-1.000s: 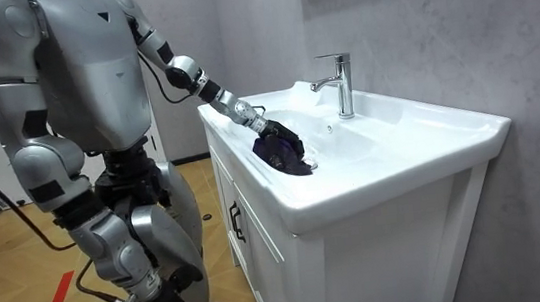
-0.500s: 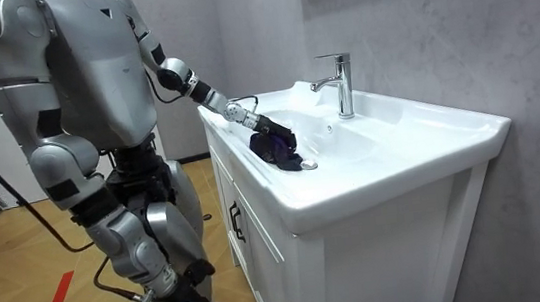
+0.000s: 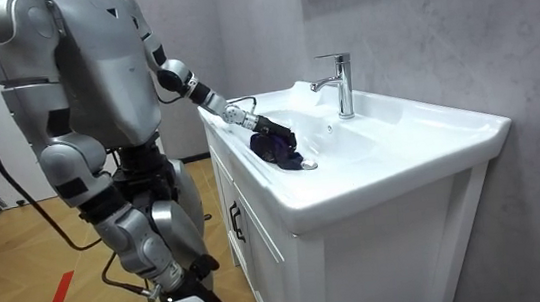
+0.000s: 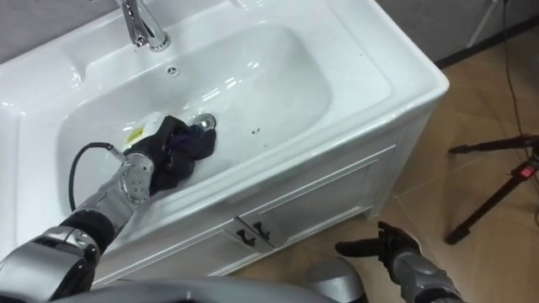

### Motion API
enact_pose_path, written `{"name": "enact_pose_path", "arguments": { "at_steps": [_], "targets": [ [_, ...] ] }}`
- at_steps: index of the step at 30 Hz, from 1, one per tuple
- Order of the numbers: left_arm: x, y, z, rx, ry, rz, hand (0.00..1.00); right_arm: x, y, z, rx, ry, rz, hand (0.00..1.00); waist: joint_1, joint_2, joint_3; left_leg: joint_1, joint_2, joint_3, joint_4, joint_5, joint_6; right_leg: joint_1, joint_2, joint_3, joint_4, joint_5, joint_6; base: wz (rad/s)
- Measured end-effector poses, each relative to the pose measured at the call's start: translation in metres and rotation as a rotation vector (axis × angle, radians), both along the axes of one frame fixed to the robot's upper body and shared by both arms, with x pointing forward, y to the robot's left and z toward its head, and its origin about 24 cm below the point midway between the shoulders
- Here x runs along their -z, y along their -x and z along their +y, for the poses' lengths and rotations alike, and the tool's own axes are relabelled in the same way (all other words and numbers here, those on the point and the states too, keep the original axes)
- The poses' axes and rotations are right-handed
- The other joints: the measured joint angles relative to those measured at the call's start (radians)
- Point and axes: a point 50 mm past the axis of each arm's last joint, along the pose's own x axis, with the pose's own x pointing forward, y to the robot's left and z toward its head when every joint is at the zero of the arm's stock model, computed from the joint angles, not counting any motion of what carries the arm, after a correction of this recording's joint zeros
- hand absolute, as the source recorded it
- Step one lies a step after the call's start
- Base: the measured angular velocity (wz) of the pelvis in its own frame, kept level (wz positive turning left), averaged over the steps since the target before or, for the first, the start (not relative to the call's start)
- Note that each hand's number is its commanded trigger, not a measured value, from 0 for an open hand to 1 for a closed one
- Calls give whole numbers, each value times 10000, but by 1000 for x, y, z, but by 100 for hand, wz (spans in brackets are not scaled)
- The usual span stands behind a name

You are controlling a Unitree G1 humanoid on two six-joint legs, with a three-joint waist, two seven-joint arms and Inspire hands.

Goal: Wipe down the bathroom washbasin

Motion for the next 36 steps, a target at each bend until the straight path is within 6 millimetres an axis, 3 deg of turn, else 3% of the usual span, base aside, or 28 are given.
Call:
{"name": "enact_pose_path", "arguments": {
  "at_steps": [6,17,23,29,36],
  "targets": [
    [-3,-5,-13,241,77,-61,100,2,5,1,154,-66,57,0,-125,-9,11,-7,-63,-165,-8,7,16,160,-20,-13,-210,26,108,9],
    [-4,-9,-14,-1435,2790,504,100,1,4,-1,354,-134,-58,0,-486,146,133,-129,-110,-141,0,17,35,113,-85,-75,-343,94,144,-1],
    [-7,-15,-26,-1541,3719,706,100,1,4,-1,335,-121,-75,0,-614,146,153,-147,-97,-174,-1,17,34,101,-66,-83,-334,43,139,2],
    [-21,-28,-65,-324,4754,752,100,1,3,1,373,-234,-202,0,-752,149,156,-297,-96,-258,-2,17,35,158,-79,-303,-577,105,153,12],
    [-51,-35,-117,2029,5806,315,100,2,3,4,371,-373,-176,0,-954,151,158,-369,-98,-217,0,17,34,258,-89,-378,-807,122,146,3]
  ]
}}
